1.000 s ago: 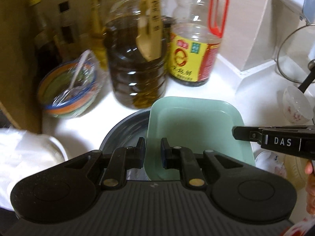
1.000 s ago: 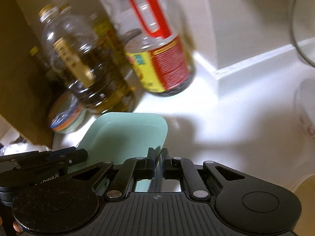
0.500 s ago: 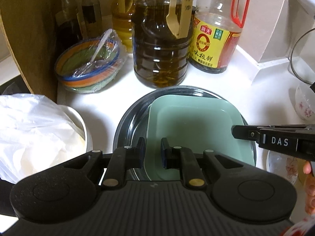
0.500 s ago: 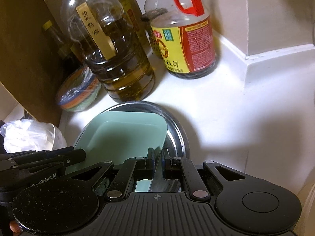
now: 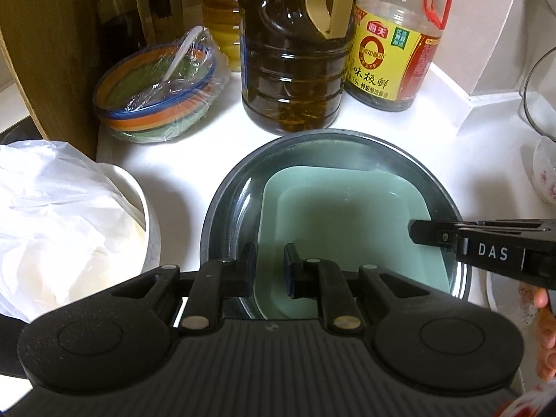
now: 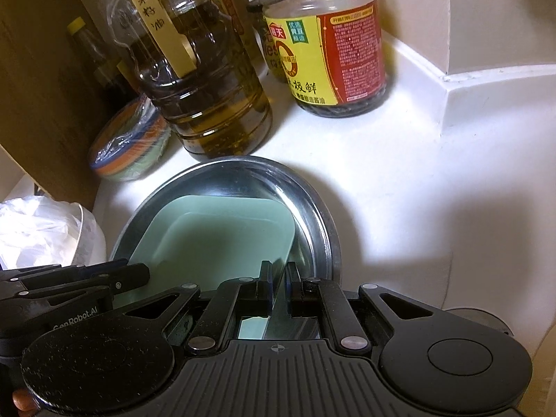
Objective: Organize plates and bowls
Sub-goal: 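Carry the green tray into the steel basin and open both grippers, then move both grippers to the small floral white saucer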
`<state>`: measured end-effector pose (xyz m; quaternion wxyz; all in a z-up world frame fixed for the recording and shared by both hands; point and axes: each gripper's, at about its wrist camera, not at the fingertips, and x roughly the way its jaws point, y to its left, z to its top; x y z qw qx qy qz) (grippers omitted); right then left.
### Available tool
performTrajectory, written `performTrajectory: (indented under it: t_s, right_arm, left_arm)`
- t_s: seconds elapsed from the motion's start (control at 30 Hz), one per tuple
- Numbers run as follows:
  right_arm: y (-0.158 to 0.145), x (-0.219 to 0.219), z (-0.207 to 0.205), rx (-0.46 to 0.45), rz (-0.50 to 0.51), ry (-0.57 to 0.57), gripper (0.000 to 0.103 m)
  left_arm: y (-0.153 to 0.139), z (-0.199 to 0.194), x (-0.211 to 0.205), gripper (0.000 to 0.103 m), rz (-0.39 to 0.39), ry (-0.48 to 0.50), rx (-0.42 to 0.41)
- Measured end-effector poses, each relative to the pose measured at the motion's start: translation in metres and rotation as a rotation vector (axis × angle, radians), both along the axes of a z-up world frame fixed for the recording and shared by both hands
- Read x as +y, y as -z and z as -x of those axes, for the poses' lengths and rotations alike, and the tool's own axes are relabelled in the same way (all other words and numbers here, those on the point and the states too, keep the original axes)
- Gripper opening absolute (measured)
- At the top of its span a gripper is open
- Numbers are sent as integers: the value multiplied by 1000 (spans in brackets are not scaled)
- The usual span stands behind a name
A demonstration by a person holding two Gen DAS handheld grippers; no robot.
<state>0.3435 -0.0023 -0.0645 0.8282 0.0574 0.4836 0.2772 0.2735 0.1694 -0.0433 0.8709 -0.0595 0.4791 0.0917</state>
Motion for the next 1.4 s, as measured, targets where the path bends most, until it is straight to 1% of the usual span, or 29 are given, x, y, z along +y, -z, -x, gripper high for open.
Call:
performTrajectory:
  t_s: [0.07,0.2,0.3,0.4,0.43,0.47,0.77,1.0,1.1,1.23,1.4]
  right_arm:
    - [1,0,0,4,-5,3,7]
    - [2,3,0,4,6,-12,8]
    - [3,4,2,4,8,-19,11]
    - [1,5,5,-15,5,-24,23]
    - [0,5,6,-27,-2,-23,33]
    - [-1,5,8,-37,-7,-21,39]
    - [-14,-5,15,-43,-37,10,42]
    - [-25,-15,35,-52,-57,28,44]
    - [-30,-21,44,-57,-62,46,47]
    - [-37,-30,61,-80,-65,79,58]
    - [-44,-41,81,-89,-58,118,62]
  left_arm:
    - [1,-1,1,17,6,1,3]
    - [2,0,2,17,4,5,6]
    - [2,1,2,19,7,11,4]
    - [0,1,1,21,8,22,-2]
    - [0,1,1,22,6,25,-4]
    - [0,1,1,22,7,26,-5]
    - [-9,11,3,22,22,38,-26]
    - [-20,26,0,24,42,58,-51]
    - [-26,36,-3,25,43,71,-65]
    - [-31,48,-5,28,60,94,-77]
    - [-37,60,-8,33,77,130,-89]
